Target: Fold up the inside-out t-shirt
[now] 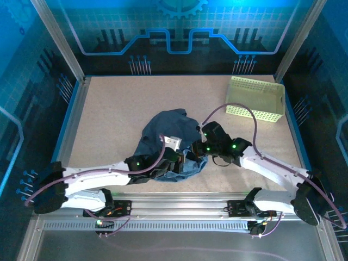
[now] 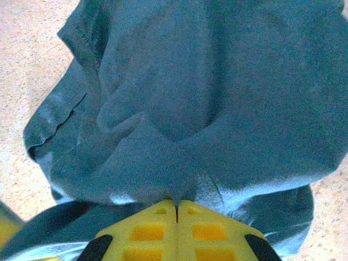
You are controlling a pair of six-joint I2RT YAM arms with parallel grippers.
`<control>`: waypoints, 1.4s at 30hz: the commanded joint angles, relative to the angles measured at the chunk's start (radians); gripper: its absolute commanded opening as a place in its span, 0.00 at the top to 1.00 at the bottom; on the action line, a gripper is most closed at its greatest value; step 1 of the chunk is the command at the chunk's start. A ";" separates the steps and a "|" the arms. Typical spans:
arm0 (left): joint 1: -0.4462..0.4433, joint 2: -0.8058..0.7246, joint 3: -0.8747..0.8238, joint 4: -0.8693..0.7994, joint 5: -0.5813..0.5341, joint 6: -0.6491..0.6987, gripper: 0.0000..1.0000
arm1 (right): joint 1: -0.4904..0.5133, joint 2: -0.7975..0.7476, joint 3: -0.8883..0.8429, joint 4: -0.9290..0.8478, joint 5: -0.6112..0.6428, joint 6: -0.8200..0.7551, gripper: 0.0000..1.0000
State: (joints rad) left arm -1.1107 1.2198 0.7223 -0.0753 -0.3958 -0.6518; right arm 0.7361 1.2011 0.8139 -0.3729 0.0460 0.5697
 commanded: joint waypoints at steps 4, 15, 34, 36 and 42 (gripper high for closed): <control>0.020 -0.114 0.018 -0.159 -0.063 0.013 1.00 | 0.008 -0.031 0.045 -0.038 0.046 -0.154 0.64; 0.063 -0.096 0.069 -0.131 -0.025 0.048 0.98 | 0.172 -0.200 -0.049 0.015 0.041 -0.377 0.30; 0.074 -0.140 0.037 -0.139 0.003 0.029 0.94 | 0.247 -0.140 -0.245 0.473 0.175 -0.791 0.00; 0.074 -0.140 0.037 -0.137 0.010 0.029 0.94 | 0.233 -0.133 -0.247 0.489 0.156 -0.794 0.00; 0.075 -0.142 0.040 -0.132 0.024 0.027 0.93 | 0.215 -0.062 -0.212 0.528 0.126 -0.780 0.00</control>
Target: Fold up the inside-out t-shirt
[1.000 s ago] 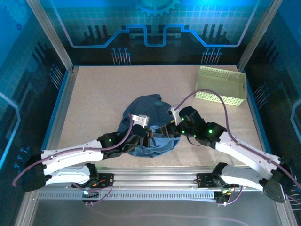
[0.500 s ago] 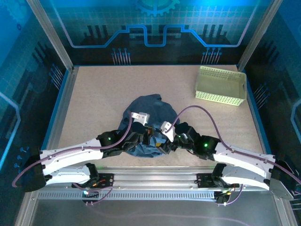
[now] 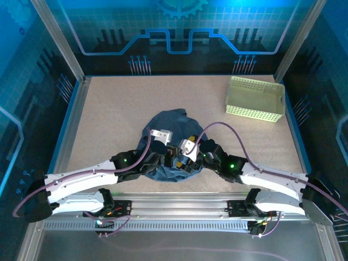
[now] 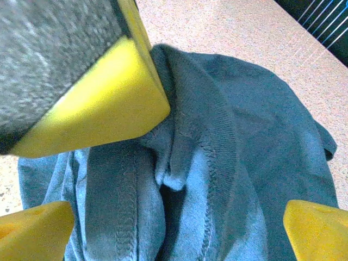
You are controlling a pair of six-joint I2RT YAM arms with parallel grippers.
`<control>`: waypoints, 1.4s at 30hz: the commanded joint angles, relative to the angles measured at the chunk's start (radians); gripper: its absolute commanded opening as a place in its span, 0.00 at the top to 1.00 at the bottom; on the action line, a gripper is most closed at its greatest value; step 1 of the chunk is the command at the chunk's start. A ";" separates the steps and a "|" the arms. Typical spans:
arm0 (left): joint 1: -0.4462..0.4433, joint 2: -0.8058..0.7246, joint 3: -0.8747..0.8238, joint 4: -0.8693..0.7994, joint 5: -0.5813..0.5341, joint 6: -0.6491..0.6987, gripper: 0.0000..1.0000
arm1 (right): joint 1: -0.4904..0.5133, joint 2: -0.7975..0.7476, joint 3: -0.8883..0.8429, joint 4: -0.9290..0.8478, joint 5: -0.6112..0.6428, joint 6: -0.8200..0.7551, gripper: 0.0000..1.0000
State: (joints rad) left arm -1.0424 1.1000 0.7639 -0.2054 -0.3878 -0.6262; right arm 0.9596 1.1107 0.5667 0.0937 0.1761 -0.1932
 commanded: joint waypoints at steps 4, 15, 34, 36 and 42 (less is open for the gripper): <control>0.007 -0.025 -0.003 -0.002 0.017 -0.006 0.93 | -0.009 0.061 0.059 0.069 0.017 -0.010 0.19; 0.011 -0.010 0.011 -0.009 0.011 -0.012 0.86 | -0.012 -0.015 0.067 0.021 -0.028 0.013 0.94; 0.110 -0.323 -0.102 -0.241 -0.172 -0.090 0.22 | -0.154 -0.206 0.002 -0.070 0.149 0.217 1.00; 0.188 -0.355 -0.110 -0.352 -0.173 -0.142 0.20 | -0.188 -0.268 -0.026 -0.096 0.156 0.269 1.00; 0.433 -0.308 -0.171 -0.481 0.015 -0.168 0.20 | -0.257 -0.407 -0.103 -0.260 0.213 0.477 1.00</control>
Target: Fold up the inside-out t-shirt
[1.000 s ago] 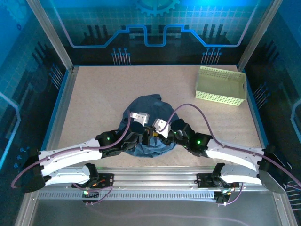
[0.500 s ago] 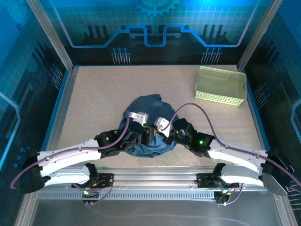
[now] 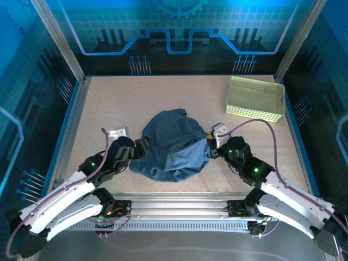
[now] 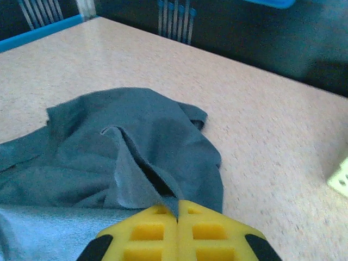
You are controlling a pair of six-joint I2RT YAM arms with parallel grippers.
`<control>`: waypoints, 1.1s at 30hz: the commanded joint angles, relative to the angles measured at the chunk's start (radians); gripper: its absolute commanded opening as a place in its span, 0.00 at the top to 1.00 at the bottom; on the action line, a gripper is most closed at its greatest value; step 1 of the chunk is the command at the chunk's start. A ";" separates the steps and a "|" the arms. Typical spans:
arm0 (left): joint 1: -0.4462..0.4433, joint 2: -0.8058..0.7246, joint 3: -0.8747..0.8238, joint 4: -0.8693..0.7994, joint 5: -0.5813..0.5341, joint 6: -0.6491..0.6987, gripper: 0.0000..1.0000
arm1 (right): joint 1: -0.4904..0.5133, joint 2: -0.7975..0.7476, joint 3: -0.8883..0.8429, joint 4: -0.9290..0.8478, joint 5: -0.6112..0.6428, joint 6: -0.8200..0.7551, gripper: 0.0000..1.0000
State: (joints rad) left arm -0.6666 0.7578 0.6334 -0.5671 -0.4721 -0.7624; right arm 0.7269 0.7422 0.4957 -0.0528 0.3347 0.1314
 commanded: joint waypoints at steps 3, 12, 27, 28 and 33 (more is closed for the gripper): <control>0.075 0.093 -0.077 -0.006 0.251 0.011 0.25 | -0.043 -0.096 -0.068 -0.197 0.081 0.262 1.00; 0.029 0.381 -0.016 0.286 0.476 0.061 0.39 | -0.062 -0.260 -0.193 -0.229 0.088 0.409 1.00; 0.032 0.604 0.018 0.415 0.471 0.012 0.57 | -0.077 -0.270 -0.210 -0.237 0.056 0.441 1.00; 0.032 0.614 0.024 0.407 0.470 0.011 0.57 | -0.077 -0.270 -0.208 -0.241 0.058 0.441 1.00; 0.032 0.634 0.027 0.375 0.451 0.006 0.52 | -0.081 -0.273 -0.205 -0.242 0.064 0.438 1.00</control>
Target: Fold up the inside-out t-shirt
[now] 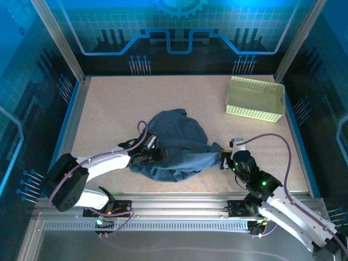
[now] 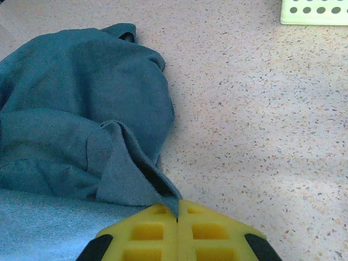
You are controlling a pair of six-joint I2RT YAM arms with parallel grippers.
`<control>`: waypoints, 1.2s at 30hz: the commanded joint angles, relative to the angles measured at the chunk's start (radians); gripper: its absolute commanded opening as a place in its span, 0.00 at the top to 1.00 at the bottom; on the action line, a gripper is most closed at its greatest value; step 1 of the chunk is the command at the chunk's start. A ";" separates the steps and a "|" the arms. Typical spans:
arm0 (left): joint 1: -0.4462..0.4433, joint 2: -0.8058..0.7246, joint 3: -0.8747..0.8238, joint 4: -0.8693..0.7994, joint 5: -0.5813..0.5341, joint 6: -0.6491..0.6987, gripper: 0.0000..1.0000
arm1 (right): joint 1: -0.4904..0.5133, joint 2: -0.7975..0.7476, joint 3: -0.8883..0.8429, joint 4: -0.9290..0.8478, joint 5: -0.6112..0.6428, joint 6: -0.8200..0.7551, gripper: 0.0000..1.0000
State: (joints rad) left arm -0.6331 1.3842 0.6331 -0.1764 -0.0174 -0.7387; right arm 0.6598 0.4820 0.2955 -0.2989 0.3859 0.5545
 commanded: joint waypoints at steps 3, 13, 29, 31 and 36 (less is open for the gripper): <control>-0.002 -0.011 0.011 -0.011 -0.007 -0.019 0.49 | -0.016 -0.009 -0.004 0.012 0.011 0.013 1.00; -0.022 0.031 0.013 0.063 0.061 -0.055 0.68 | -0.023 0.037 0.018 0.050 -0.005 0.000 1.00; 0.066 -0.422 0.029 -0.142 -0.093 0.028 1.00 | -0.034 -0.046 0.049 0.112 -0.104 -0.176 1.00; 0.091 -0.497 0.025 -0.163 -0.099 0.043 1.00 | -0.035 -0.063 0.043 0.132 -0.140 -0.197 1.00; 0.157 -0.546 -0.020 -0.185 -0.080 0.041 1.00 | -0.034 -0.029 0.033 0.130 -0.201 -0.158 1.00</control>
State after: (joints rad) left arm -0.5091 0.8295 0.6449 -0.2955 -0.0891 -0.7235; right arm 0.6392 0.4400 0.3161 -0.1989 0.2451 0.3985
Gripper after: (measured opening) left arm 0.052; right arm 0.065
